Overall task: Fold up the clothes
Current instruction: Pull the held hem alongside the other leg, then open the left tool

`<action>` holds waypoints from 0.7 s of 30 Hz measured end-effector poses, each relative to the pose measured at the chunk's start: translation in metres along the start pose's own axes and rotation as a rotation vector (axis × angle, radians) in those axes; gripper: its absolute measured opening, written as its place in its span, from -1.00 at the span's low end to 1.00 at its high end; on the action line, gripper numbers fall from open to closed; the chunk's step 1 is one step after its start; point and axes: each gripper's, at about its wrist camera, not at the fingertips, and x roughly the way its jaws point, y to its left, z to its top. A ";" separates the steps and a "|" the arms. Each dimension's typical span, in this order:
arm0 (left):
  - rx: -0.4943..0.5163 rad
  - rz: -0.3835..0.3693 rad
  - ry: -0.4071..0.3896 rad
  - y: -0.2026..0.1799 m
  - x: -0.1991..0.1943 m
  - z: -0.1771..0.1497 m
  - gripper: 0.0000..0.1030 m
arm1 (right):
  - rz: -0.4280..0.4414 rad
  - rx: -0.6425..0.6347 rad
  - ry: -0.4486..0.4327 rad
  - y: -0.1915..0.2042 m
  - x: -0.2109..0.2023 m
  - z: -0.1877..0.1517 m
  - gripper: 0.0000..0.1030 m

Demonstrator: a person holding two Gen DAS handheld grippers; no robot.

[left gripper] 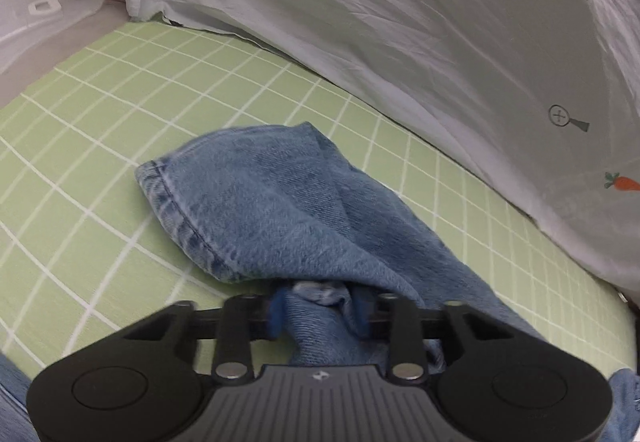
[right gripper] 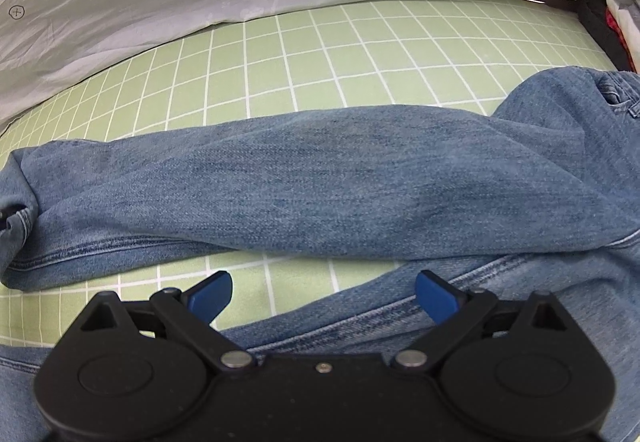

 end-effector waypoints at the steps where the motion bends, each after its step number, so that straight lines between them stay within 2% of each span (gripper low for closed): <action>1: -0.002 -0.005 -0.001 0.003 -0.002 0.002 -0.53 | -0.001 0.002 -0.002 -0.001 -0.001 0.000 0.92; 8: -0.046 -0.021 -0.070 0.043 -0.058 0.007 -0.64 | -0.002 0.012 -0.018 -0.006 -0.007 -0.003 0.92; 13: -0.128 -0.011 -0.038 0.080 -0.090 -0.004 -0.64 | 0.022 0.012 -0.034 -0.006 -0.013 -0.004 0.92; 19: -0.265 -0.036 0.039 0.112 -0.096 -0.024 -0.61 | 0.023 0.000 -0.044 -0.002 -0.017 -0.010 0.92; 21: -0.278 -0.022 0.046 0.114 -0.097 -0.027 -0.59 | 0.021 0.006 -0.068 -0.004 -0.022 -0.007 0.92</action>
